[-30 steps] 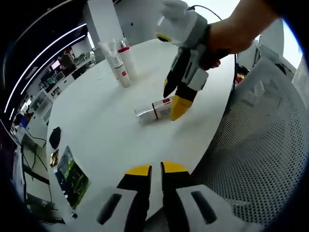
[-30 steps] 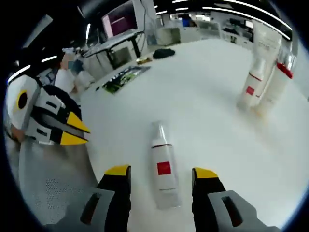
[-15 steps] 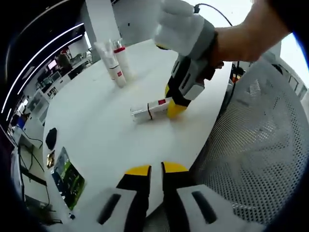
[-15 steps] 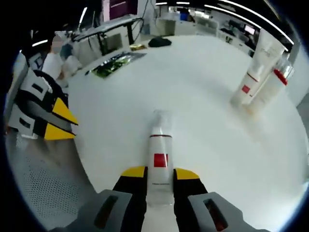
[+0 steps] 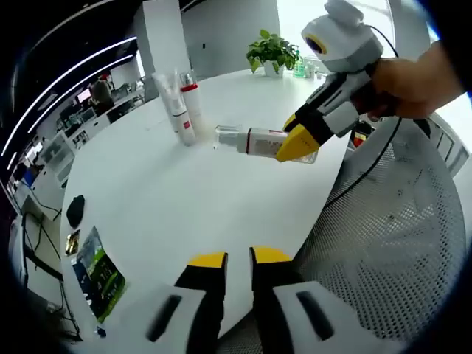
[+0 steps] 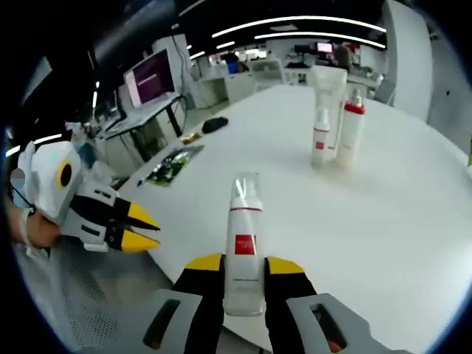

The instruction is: Arrange the skincare products in the storage area until every visible bottle or jar stands upright without overlapping.

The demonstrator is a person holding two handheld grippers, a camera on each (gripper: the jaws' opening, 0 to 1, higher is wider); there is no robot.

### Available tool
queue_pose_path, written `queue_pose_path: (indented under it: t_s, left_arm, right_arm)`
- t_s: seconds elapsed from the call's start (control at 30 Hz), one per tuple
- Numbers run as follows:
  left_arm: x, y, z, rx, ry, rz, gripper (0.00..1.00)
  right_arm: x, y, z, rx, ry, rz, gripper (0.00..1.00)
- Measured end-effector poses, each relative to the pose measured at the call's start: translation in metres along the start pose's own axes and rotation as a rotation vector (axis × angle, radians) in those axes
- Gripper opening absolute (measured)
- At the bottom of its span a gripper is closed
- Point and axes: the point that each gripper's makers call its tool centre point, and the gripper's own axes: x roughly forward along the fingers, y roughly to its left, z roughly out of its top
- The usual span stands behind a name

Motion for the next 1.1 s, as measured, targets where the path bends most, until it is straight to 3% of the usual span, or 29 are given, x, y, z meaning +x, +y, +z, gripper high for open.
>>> queue_pose_path:
  t_s: [0.07, 0.1, 0.13, 0.2, 0.27, 0.3, 0.37, 0.4, 0.47, 0.5, 0.57, 0.6, 0.7, 0.73, 0.9, 1.0, 1.1]
  left_arm:
    - [0.001, -0.003, 0.001, -0.071, 0.000, -0.042, 0.10]
    - [-0.001, 0.000, 0.008, -0.100, -0.027, -0.036, 0.11]
    - [-0.008, 0.007, 0.025, -0.134, -0.110, -0.029, 0.14]
    - [-0.022, 0.021, 0.041, -0.245, -0.184, 0.011, 0.17]
    - [-0.030, 0.028, 0.054, -0.279, -0.258, 0.033, 0.16]
    - [-0.036, 0.027, 0.066, -0.375, -0.327, 0.004, 0.17]
    - [-0.039, 0.023, 0.080, -0.544, -0.406, -0.067, 0.22]
    - [-0.042, 0.025, 0.082, -0.585, -0.429, -0.075, 0.25]
    - [-0.043, 0.024, 0.082, -0.713, -0.444, -0.118, 0.32]
    - [-0.043, 0.024, 0.079, -0.827, -0.446, -0.144, 0.37]
    - [-0.042, 0.025, 0.079, -0.967, -0.489, -0.192, 0.49]
    - [-0.045, 0.020, 0.081, -1.001, -0.486, -0.220, 0.54]
    - [-0.047, 0.018, 0.093, -1.089, -0.549, -0.312, 0.57]
    - [-0.046, 0.019, 0.094, -1.100, -0.558, -0.311, 0.57]
    - [-0.046, 0.019, 0.099, -1.086, -0.582, -0.324, 0.55]
    - [-0.045, 0.014, 0.099, -1.093, -0.565, -0.349, 0.50]
    - [-0.047, 0.006, 0.099, -1.050, -0.547, -0.368, 0.42]
  right_arm:
    - [-0.001, 0.000, 0.001, -0.008, -0.019, -0.012, 0.14]
    - [-0.004, -0.001, 0.004, 0.003, -0.030, -0.017, 0.14]
    - [-0.006, 0.002, 0.007, 0.010, -0.050, -0.011, 0.14]
    - [-0.005, 0.011, 0.015, 0.005, -0.082, -0.004, 0.14]
    - [-0.008, 0.024, 0.025, 0.001, -0.115, 0.014, 0.14]
    - [-0.010, 0.029, 0.034, -0.017, -0.138, 0.016, 0.14]
    - [-0.011, 0.035, 0.043, -0.024, -0.163, 0.031, 0.14]
    - [-0.011, 0.039, 0.049, -0.031, -0.180, 0.036, 0.14]
    - [-0.011, 0.042, 0.055, -0.038, -0.188, 0.046, 0.14]
    - [-0.012, 0.044, 0.061, -0.039, -0.196, 0.054, 0.14]
    - [-0.014, 0.051, 0.069, -0.070, -0.223, 0.077, 0.15]
    - [-0.014, 0.055, 0.071, -0.079, -0.226, 0.090, 0.15]
    - [-0.013, 0.068, 0.068, -0.152, -0.216, 0.110, 0.15]
    - [-0.012, 0.071, 0.066, -0.171, -0.204, 0.118, 0.15]
    - [-0.016, 0.096, 0.064, -0.267, -0.197, 0.151, 0.14]
    - [-0.017, 0.106, 0.063, -0.305, -0.191, 0.168, 0.14]
    - [-0.016, 0.113, 0.063, -0.334, -0.194, 0.183, 0.14]
